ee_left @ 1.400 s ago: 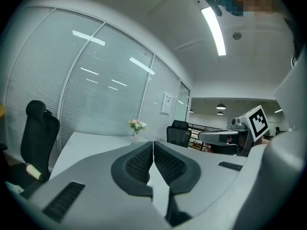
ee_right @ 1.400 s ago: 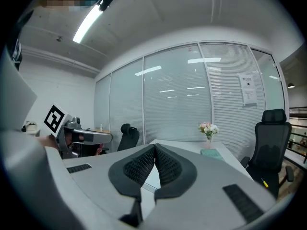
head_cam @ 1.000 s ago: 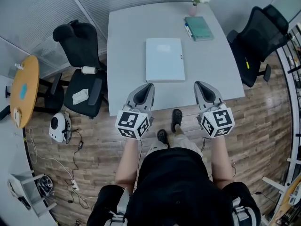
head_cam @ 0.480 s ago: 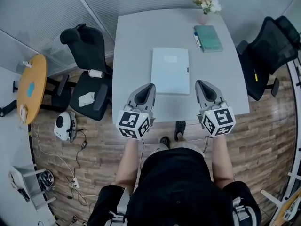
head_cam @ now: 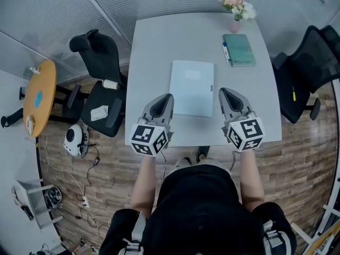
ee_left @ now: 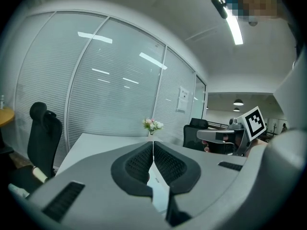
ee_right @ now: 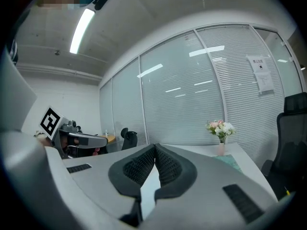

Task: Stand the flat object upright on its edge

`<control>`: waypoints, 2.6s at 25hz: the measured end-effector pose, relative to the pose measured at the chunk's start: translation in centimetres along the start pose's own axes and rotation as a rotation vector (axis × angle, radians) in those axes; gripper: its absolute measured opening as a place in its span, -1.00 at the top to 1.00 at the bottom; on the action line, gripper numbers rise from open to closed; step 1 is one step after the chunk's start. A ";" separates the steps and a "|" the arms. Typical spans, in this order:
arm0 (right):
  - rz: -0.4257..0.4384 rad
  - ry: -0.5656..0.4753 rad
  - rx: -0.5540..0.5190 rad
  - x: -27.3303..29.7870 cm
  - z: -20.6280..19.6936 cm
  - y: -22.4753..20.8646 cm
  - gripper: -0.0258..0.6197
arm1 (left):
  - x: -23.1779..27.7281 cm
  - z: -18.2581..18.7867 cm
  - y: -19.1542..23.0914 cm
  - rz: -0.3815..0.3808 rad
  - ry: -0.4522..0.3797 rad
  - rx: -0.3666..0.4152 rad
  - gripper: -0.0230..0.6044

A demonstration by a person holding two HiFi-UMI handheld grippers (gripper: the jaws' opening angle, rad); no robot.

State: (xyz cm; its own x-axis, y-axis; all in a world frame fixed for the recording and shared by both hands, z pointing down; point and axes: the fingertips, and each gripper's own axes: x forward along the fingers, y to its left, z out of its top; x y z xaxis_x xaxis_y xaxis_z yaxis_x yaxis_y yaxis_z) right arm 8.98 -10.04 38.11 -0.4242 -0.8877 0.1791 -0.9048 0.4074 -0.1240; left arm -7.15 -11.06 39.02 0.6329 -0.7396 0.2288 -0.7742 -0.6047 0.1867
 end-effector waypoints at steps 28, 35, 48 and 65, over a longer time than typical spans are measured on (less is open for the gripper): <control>0.000 0.112 0.066 6.6 -3.5 -7.3 0.87 | 6.3 -2.8 4.8 0.104 0.089 -0.066 0.84; -0.044 0.165 0.079 8.8 -5.5 -7.7 0.87 | 9.1 -3.4 7.5 0.084 0.133 -0.072 0.84; -0.121 0.237 0.117 12.1 -9.3 -8.2 0.87 | 13.2 -6.1 11.0 0.027 0.204 -0.103 0.84; -0.186 0.366 0.203 14.8 -15.4 -9.6 0.60 | 16.8 -11.2 14.8 -0.005 0.307 -0.150 0.54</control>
State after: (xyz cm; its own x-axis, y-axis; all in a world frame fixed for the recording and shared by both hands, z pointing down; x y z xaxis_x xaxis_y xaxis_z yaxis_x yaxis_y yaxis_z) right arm 10.85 -23.81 56.95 -0.2736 -0.7923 0.5453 -0.9567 0.1655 -0.2394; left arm -7.96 -29.13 56.36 0.6248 -0.5997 0.4999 -0.7769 -0.5410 0.3220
